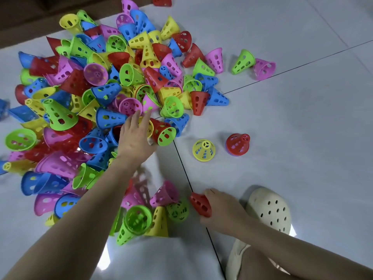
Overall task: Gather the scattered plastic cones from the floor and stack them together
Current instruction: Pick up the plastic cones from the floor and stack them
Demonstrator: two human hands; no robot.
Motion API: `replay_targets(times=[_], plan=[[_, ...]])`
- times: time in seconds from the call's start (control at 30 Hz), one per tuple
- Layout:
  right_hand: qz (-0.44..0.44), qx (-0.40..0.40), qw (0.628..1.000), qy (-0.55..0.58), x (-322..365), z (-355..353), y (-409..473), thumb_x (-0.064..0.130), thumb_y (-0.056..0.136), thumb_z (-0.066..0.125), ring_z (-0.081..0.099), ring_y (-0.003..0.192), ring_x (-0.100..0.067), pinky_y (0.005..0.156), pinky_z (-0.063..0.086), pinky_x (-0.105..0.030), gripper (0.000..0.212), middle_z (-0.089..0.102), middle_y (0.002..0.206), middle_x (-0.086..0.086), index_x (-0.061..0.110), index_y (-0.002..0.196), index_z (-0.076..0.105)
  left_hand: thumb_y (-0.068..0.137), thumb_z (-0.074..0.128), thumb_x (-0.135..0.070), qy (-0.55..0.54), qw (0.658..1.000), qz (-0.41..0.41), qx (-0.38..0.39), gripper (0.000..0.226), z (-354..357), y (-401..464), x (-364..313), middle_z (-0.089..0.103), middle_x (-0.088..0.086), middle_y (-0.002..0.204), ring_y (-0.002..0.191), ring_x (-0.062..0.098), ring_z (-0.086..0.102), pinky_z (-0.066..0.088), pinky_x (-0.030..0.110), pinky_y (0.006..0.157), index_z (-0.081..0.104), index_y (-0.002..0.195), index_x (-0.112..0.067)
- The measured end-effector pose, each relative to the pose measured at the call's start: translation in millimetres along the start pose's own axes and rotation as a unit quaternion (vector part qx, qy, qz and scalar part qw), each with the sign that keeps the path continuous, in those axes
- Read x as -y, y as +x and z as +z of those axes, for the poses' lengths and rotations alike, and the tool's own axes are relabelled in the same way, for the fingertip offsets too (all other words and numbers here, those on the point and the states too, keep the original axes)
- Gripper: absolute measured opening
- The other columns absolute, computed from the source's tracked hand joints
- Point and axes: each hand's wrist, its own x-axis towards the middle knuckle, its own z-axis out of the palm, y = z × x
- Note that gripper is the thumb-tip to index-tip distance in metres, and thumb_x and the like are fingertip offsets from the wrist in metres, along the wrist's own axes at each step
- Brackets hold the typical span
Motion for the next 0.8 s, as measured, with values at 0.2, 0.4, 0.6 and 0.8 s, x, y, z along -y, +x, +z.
replay_targets(times=[0.2, 0.4, 0.6, 0.8], plan=[[0.092, -0.063, 0.963, 0.247, 0.1, -14.1, 3.5, 0.058, 0.060, 0.071, 0.064, 0.088, -0.013, 0.079, 0.053, -0.032, 0.052, 0.068, 0.095, 0.008, 0.030, 0.103, 0.060, 0.084, 0.072, -0.029, -0.008, 0.996, -0.030, -0.078, 0.055, 8.1, -10.1, 3.5, 0.062, 0.017, 0.123, 0.111, 0.040, 0.057, 0.044, 0.050, 0.097, 0.057, 0.134, -0.011], [0.114, -0.080, 0.929, 0.343, 0.6, -29.5, 1.0, 0.039, 0.076, 0.077, 0.064, 0.082, -0.002, 0.071, 0.045, -0.016, 0.024, 0.071, 0.092, 0.010, 0.030, 0.095, 0.067, 0.093, 0.062, -0.044, -0.051, 0.994, -0.040, -0.087, 0.035, 10.2, -37.9, -14.7, 0.067, 0.011, 0.104, 0.090, 0.036, 0.064, 0.049, 0.042, 0.080, 0.071, 0.105, -0.012], [0.110, -0.090, 0.915, 0.377, 1.0, -33.9, -0.9, 0.036, 0.079, 0.078, 0.064, 0.078, -0.002, 0.070, 0.045, -0.015, 0.019, 0.072, 0.088, 0.011, 0.029, 0.093, 0.068, 0.088, 0.064, -0.039, -0.173, 0.974, -0.144, 0.000, 0.034, 24.3, -49.5, -21.8, 0.056, 0.002, 0.065, 0.057, 0.022, 0.055, 0.044, 0.032, 0.051, 0.051, 0.066, -0.016], [0.118, -0.139, 0.900, 0.395, -8.7, -37.3, -0.7, 0.036, 0.079, 0.079, 0.066, 0.083, -0.008, 0.082, 0.051, -0.030, 0.017, 0.073, 0.089, 0.010, 0.029, 0.090, 0.069, 0.082, 0.067, -0.048, -0.117, 0.971, -0.161, 0.135, 0.034, 33.5, -63.6, -25.0, 0.061, -0.003, 0.082, 0.076, 0.022, 0.062, 0.046, 0.031, 0.059, 0.052, 0.100, -0.024]])
